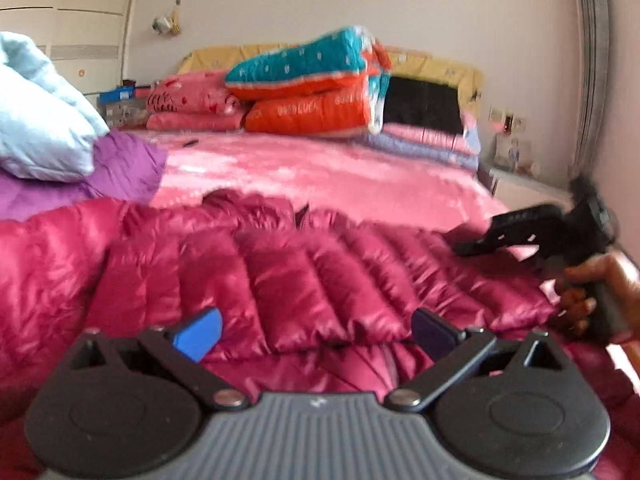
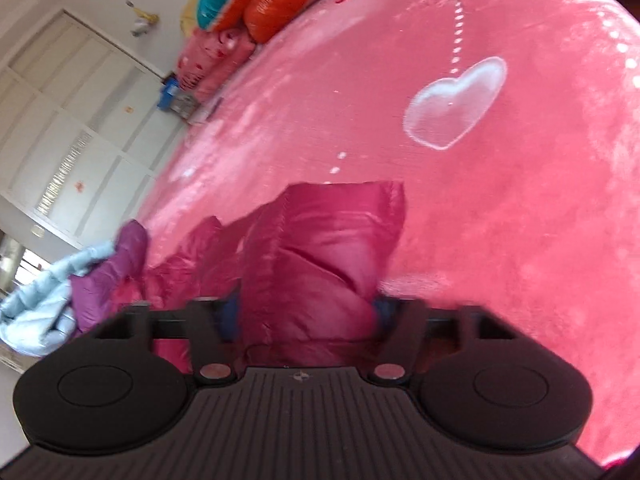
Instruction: Fold large clothes
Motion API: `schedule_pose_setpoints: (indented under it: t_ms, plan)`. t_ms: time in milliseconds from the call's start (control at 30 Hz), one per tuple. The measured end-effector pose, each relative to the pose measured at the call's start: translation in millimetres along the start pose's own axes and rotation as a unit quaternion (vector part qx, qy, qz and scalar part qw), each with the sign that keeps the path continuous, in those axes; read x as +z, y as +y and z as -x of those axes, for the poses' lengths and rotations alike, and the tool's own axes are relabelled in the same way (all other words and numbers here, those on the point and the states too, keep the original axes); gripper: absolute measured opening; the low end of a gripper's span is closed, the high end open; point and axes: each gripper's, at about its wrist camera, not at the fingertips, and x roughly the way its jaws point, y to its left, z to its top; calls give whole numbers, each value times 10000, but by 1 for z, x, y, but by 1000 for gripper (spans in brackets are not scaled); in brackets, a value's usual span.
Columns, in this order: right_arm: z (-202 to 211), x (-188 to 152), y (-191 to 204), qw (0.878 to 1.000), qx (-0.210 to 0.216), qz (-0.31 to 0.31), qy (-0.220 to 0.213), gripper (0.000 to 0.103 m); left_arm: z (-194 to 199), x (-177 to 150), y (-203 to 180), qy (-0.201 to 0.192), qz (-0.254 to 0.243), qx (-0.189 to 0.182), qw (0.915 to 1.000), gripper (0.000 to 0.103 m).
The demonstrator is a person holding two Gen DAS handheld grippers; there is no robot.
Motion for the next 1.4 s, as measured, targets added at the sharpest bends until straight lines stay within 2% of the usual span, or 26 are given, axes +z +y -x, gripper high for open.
schedule_pose_setpoints:
  t_ms: [100, 200, 367, 567, 733, 767, 800, 833, 867, 900, 933, 1133, 1200, 1300, 1400]
  plan:
    - [7, -5, 14, 9979, -321, 540, -151, 27, -17, -5, -7, 262, -64, 20, 9996, 101]
    - [22, -10, 22, 9916, -570, 1094, -384, 20, -24, -8, -20, 312, -254, 56, 9992, 101]
    - [56, -10, 11, 9832, -981, 1325, -786, 17, -31, -7, -52, 307, -265, -181, 9990, 101]
    - [96, -5, -31, 9755, -1470, 1224, -1090, 17, -44, -14, -106, 295, -534, -545, 9966, 101]
    - [115, -12, -58, 9775, -1491, 1013, -1098, 18, -48, -14, -123, 357, -690, -510, 9957, 101]
    - [117, -14, -59, 9782, -1436, 978, -1141, 24, -45, -12, -119, 370, -602, -552, 9960, 101]
    - [113, -16, -49, 9779, -1448, 934, -1186, 34, -41, -10, -115, 409, -479, -593, 9963, 101]
    - [115, -17, -48, 9778, -1462, 870, -1221, 38, -36, -8, -114, 436, -395, -595, 9965, 100]
    - [118, -20, -48, 9780, -1462, 809, -1251, 60, -30, -6, -112, 459, -324, -576, 9968, 98]
    - [119, -21, -47, 9782, -1441, 741, -1299, 93, -23, -4, -110, 468, -283, -570, 9969, 98]
    - [124, -24, -47, 9774, -1452, 674, -1378, 103, -11, -4, -107, 462, -268, -549, 9971, 98]
    - [154, -42, -36, 9717, -1421, 369, -1852, 102, 57, 5, -77, 389, -26, -69, 9992, 97]
    - [166, -53, -27, 9683, -1399, 396, -2032, 102, 81, 11, -62, 289, 17, 208, 9994, 96]
    - [182, -71, -6, 9643, -1383, 589, -2181, 103, 117, 19, -35, 141, -73, 782, 9968, 96]
    - [195, -96, 18, 9637, -1253, 843, -2201, 103, 142, 16, -6, 232, -362, 1555, 9869, 96]
